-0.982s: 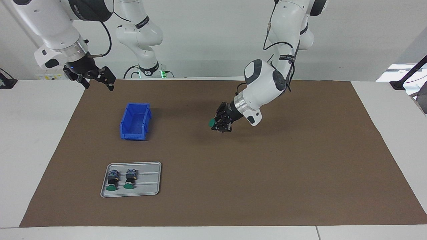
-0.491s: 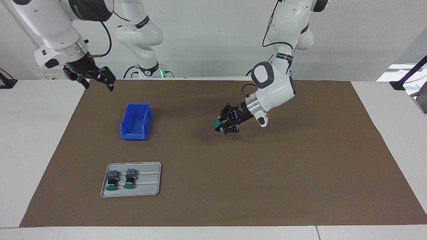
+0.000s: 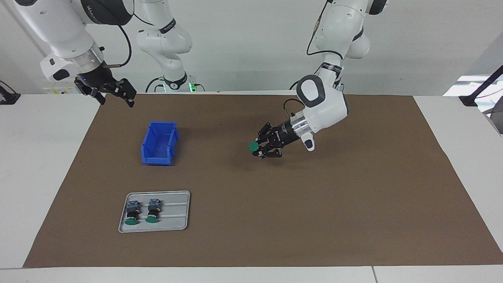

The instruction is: Place and press button with both arms

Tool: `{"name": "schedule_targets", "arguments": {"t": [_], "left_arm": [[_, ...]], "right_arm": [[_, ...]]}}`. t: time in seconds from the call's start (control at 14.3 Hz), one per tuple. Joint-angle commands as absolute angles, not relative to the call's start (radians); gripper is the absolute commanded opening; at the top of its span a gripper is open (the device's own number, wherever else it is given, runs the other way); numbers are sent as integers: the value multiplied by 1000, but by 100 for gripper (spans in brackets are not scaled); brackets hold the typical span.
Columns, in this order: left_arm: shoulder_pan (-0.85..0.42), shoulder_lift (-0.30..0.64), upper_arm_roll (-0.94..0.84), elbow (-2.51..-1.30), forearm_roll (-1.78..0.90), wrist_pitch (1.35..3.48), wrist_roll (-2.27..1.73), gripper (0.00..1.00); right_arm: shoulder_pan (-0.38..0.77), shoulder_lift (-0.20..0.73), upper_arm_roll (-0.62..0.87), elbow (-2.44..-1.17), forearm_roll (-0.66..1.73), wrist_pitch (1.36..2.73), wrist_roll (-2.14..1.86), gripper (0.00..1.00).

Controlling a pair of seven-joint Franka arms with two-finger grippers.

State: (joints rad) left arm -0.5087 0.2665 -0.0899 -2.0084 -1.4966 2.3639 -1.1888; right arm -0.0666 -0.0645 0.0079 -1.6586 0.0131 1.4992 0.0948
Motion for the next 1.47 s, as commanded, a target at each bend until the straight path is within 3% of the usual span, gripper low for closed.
{"name": "schedule_targets", "arguments": {"t": [0.0, 0.63, 1.4], "left_arm": [[-482, 327, -94, -2016, -1664, 2270, -1016, 0], [-376, 472, -94, -2051, -1830, 1893, -690, 0], [-399, 506, -92, -2048, -1829, 1962, -629, 0]], "right_arm": [[-67, -80, 9, -1669, 11, 1491, 106, 99], [-67, -80, 9, -1669, 11, 1491, 106, 99], [-67, -80, 9, -1669, 11, 1491, 106, 99]]}}
